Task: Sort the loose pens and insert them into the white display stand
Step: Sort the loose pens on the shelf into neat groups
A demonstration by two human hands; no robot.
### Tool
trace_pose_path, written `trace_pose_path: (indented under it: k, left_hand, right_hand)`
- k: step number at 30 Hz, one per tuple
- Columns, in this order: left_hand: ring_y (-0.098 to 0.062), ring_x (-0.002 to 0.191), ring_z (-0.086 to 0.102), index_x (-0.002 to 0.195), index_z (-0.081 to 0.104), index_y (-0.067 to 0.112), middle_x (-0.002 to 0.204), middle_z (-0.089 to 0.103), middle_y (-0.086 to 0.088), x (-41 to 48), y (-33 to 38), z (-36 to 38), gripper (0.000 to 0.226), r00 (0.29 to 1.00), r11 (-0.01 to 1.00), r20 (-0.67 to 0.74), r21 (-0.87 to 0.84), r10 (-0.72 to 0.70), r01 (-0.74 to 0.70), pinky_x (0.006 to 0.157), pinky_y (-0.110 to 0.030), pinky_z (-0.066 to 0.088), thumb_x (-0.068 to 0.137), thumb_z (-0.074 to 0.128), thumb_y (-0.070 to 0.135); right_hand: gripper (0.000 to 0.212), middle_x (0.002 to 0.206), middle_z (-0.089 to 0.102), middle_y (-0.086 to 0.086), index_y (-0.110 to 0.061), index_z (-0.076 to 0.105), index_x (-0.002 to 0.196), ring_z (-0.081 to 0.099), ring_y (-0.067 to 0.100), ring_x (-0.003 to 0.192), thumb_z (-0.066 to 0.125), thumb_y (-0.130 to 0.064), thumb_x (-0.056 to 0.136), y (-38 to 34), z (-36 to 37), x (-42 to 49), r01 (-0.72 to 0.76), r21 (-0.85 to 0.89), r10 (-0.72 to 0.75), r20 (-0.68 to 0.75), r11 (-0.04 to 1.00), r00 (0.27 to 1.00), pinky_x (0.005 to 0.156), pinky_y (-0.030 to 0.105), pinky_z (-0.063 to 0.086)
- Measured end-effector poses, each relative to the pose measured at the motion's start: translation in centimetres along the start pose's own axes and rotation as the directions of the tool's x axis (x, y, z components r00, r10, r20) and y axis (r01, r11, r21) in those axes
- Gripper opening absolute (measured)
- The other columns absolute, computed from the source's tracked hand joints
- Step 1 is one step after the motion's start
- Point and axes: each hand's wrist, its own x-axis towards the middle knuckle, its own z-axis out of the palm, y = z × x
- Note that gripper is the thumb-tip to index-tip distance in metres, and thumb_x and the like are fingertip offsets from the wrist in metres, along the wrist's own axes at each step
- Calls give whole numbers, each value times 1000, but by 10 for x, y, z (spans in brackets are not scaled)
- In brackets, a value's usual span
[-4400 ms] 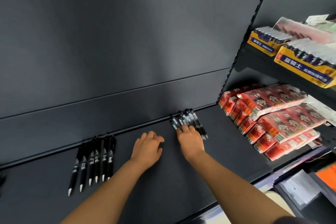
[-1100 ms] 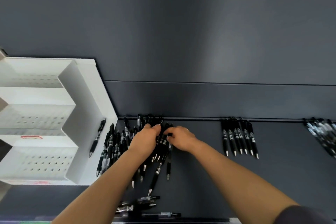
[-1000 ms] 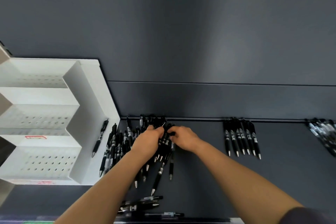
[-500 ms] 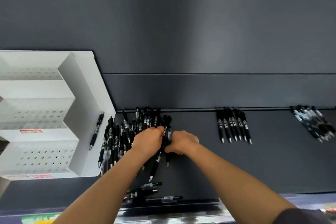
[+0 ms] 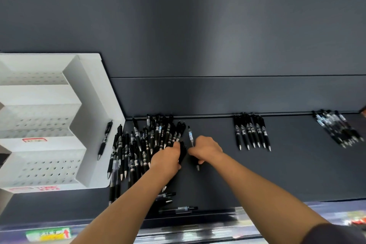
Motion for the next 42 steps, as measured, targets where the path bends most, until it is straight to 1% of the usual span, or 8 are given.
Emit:
trace_pose_path:
  k: [7,11,19,25,29,35,39,42]
  left_hand:
    - [-32,110,58,125,39,11,122,58,-9,9,16,2,40,1000,992,1,121,-29,29,79,-39,46,86,50,11]
    - [-32,111,58,122,42,15,122,58,-10,22,32,-9,36,999,998,-44,62,11,-8,79,-38,45,87,49,16]
    - [-29,105,59,143,15,43,122,58,-10,63,85,-22,69,984,950,-40,-258,174,-178,84,-37,49,88,50,19]
    - [-26,97,59,146,16,32,117,58,-9,94,131,-11,66,992,889,-65,-441,104,-122,76,-35,51,91,50,17]
    - [-22,79,60,144,19,25,99,57,-6,110,155,-2,63,999,820,-48,-571,23,-46,69,-40,56,92,51,13]
    - [-28,112,53,139,33,13,131,44,-14,122,172,8,57,993,874,-114,-483,-15,-42,89,-34,44,89,60,16]
    - [-32,116,47,133,42,15,130,39,-10,118,177,10,49,985,933,-132,-356,-110,57,89,-39,45,89,59,29]
    - [-32,107,56,123,50,11,123,44,-12,115,180,13,36,984,919,-109,-385,-140,89,85,-38,47,91,55,27]
  right_hand:
    - [18,84,61,6,-20,44,66,64,27,82,57,-23,77,13,0,0,37,48,-36,-11,998,999,66,29,48]
    - [9,103,63,13,-18,47,81,61,32,96,55,-22,80,26,-13,-3,42,115,-30,-98,992,995,73,34,47]
    - [16,105,64,17,-9,57,98,61,34,97,52,-15,84,86,-64,-4,-15,197,73,-291,980,954,78,35,52]
    - [12,89,59,11,-9,57,95,59,30,81,51,-13,85,136,-93,0,-52,219,117,-294,974,949,71,36,50]
    - [9,87,60,11,-9,57,91,62,31,78,50,-12,87,161,-107,10,-51,211,108,-266,976,958,66,36,51]
    - [17,88,64,10,-10,61,98,64,30,80,51,-12,85,186,-118,31,0,199,50,-245,980,968,69,37,53]
    - [18,88,64,8,-13,63,101,64,27,80,53,-16,86,192,-119,42,48,192,-5,-218,980,976,70,34,54]
    - [13,86,63,7,-13,62,94,62,25,78,53,-15,85,191,-119,49,100,176,-60,-216,979,974,73,36,55]
